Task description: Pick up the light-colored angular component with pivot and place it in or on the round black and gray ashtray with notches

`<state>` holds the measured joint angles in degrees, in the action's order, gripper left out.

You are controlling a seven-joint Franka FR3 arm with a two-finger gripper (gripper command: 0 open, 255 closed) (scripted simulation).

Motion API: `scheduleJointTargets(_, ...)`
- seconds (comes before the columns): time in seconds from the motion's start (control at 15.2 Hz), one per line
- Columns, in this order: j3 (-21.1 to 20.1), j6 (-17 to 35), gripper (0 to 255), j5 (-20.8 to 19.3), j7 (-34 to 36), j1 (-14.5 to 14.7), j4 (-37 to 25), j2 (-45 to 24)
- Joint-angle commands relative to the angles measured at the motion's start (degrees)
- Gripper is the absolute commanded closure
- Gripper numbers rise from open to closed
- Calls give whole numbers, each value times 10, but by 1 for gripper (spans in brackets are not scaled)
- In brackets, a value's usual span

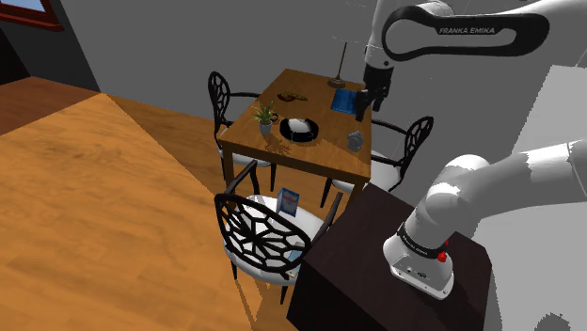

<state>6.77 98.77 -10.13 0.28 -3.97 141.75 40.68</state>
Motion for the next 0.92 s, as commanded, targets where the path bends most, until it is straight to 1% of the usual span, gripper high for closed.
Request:
scheduleJointTargets(0.0,24,39,0,-13,-18,-9,13,-16)
scheduleJointTargets(0.46,105,174,0,-41,-78,-35,32,-100)
scheduleJointTargets(0.66,141,232,0,-41,-108,-40,28,-149)
scheduleJointTargets(0.86,177,288,0,-30,-143,-40,17,-205)
